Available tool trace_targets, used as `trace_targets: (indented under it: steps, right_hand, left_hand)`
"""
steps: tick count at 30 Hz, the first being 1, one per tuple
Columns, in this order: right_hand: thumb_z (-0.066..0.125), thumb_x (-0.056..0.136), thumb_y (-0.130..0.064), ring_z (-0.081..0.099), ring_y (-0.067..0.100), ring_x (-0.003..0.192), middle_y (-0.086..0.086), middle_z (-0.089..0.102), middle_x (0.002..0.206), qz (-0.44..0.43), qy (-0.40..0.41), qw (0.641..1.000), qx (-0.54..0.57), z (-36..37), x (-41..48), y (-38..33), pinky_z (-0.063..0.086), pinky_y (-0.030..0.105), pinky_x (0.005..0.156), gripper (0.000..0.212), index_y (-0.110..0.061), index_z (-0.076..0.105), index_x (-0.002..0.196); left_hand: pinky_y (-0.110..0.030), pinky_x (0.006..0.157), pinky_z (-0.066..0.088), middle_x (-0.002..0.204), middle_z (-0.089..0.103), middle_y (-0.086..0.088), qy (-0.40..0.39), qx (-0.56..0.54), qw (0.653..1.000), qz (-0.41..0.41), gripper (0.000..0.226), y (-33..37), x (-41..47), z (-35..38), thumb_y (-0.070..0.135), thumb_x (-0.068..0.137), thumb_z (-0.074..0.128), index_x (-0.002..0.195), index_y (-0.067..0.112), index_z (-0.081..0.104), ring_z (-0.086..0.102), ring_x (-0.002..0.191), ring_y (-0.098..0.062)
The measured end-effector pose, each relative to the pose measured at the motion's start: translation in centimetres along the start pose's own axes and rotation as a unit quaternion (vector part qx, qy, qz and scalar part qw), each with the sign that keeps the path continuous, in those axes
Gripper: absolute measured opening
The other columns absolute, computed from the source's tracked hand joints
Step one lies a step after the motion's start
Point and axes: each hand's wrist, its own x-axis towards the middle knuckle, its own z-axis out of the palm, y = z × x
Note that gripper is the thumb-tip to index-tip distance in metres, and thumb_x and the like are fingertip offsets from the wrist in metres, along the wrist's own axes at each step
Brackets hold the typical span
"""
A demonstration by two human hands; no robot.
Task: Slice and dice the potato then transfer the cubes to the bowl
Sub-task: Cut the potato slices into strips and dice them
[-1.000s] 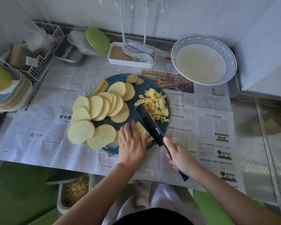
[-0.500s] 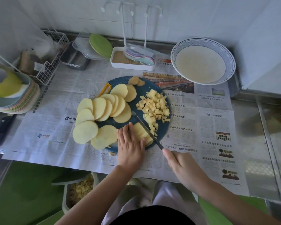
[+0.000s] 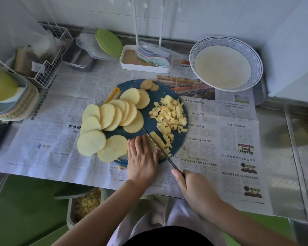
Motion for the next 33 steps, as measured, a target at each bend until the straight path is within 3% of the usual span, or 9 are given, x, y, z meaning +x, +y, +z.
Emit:
trace_targets:
  steps: [3, 7, 9, 14, 17, 20, 22, 28, 33]
  right_hand:
    - [0.009, 0.081, -0.068, 0.045, 0.01, 0.05, -0.005, 0.047, 0.057, 0.008, -0.003, 1.0, -0.016, 0.2, 0.6, 0.0, 0.039, 0.024, 0.054, 0.056, -0.024, 0.041, 0.067]
    - [0.017, 0.095, -0.058, 0.048, 0.013, 0.053, -0.003, 0.049, 0.06, 0.013, -0.005, 0.998, -0.059, -0.1, 1.8, -0.7, 0.038, 0.023, 0.054, 0.054, -0.018, 0.047, 0.074]
    - [0.019, 0.097, -0.056, 0.045, 0.009, 0.051, -0.004, 0.047, 0.058, 0.02, 0.003, 0.999, -0.05, -0.1, 2.1, -0.9, 0.034, 0.02, 0.05, 0.053, -0.02, 0.045, 0.068]
    - [0.019, 0.091, -0.061, 0.04, 0.009, 0.038, -0.004, 0.039, 0.042, 0.063, 0.003, 0.991, 0.119, -0.7, 2.7, -0.6, 0.035, 0.024, 0.05, 0.063, -0.015, 0.04, 0.054]
    - [0.025, 0.094, -0.06, 0.038, 0.01, 0.031, -0.003, 0.037, 0.034, 0.07, -0.022, 0.972, 0.223, -1.4, 3.1, -0.1, 0.037, 0.025, 0.043, 0.063, -0.012, 0.042, 0.057]
    - [0.028, 0.091, -0.064, 0.038, 0.017, 0.035, -0.002, 0.036, 0.04, 0.067, -0.041, 0.963, 0.258, -1.8, 3.4, 0.5, 0.036, 0.023, 0.039, 0.062, -0.011, 0.042, 0.062]
    - [0.029, 0.089, -0.065, 0.037, 0.018, 0.035, 0.0, 0.036, 0.042, 0.06, -0.045, 0.961, 0.266, -2.0, 3.5, 0.6, 0.036, 0.022, 0.038, 0.062, -0.011, 0.041, 0.063]
    - [0.03, 0.091, -0.063, 0.037, 0.017, 0.035, 0.002, 0.036, 0.043, 0.046, -0.044, 0.963, 0.263, -2.0, 3.4, 0.6, 0.035, 0.022, 0.037, 0.061, -0.009, 0.042, 0.064]
    - [0.028, 0.093, -0.061, 0.036, 0.018, 0.036, -0.003, 0.034, 0.039, 0.028, -0.01, 0.973, 0.229, -1.3, 3.2, 0.2, 0.037, 0.025, 0.042, 0.062, -0.01, 0.04, 0.059]
  left_hand:
    - [-0.046, 0.113, 0.016, 0.126, 0.044, -0.024, 0.0, 0.003, 1.0, -0.005, 0.063, 0.1, 0.0, 0.1, 0.041, 0.096, 0.029, 0.133, -0.007, 0.044, 0.033, 0.122, -0.037]
    - [-0.045, 0.114, 0.014, 0.128, 0.046, -0.024, -0.009, 0.01, 1.0, -0.012, 0.065, 0.3, 0.0, 0.2, 0.043, 0.097, 0.029, 0.134, -0.008, 0.044, 0.034, 0.124, -0.038]
    - [-0.045, 0.114, 0.014, 0.129, 0.046, -0.024, -0.009, 0.011, 1.0, -0.009, 0.065, 0.2, 0.0, 0.2, 0.043, 0.096, 0.03, 0.135, -0.007, 0.045, 0.035, 0.124, -0.038]
    - [-0.047, 0.112, 0.017, 0.125, 0.038, -0.019, 0.021, -0.002, 1.0, -0.007, 0.061, 0.5, 0.1, 0.0, 0.041, 0.095, 0.033, 0.134, -0.005, 0.043, 0.035, 0.12, -0.036]
    - [-0.05, 0.113, 0.025, 0.123, 0.039, -0.017, 0.026, -0.028, 0.999, -0.011, 0.063, 0.4, 0.1, -0.3, 0.044, 0.096, 0.031, 0.135, -0.004, 0.043, 0.034, 0.119, -0.034]
    - [-0.053, 0.107, 0.031, 0.123, 0.048, -0.022, 0.029, -0.037, 0.999, -0.002, 0.075, 0.1, -0.2, -0.8, 0.053, 0.094, 0.032, 0.138, -0.008, 0.039, 0.03, 0.122, -0.032]
    - [-0.052, 0.107, 0.028, 0.124, 0.049, -0.022, 0.015, -0.013, 1.0, 0.013, 0.082, -0.1, -0.6, -1.0, 0.058, 0.091, 0.034, 0.14, -0.009, 0.034, 0.029, 0.124, -0.033]
    - [-0.052, 0.101, 0.042, 0.12, 0.051, -0.024, 0.002, 0.009, 1.0, 0.005, 0.078, 0.2, -0.4, -0.7, 0.054, 0.092, 0.033, 0.137, -0.009, 0.041, 0.035, 0.118, -0.036]
    - [-0.054, 0.101, 0.039, 0.121, 0.039, -0.022, 0.002, 0.016, 1.0, -0.008, 0.076, 0.9, 0.0, -0.6, 0.05, 0.092, 0.032, 0.136, -0.012, 0.039, 0.034, 0.117, -0.038]
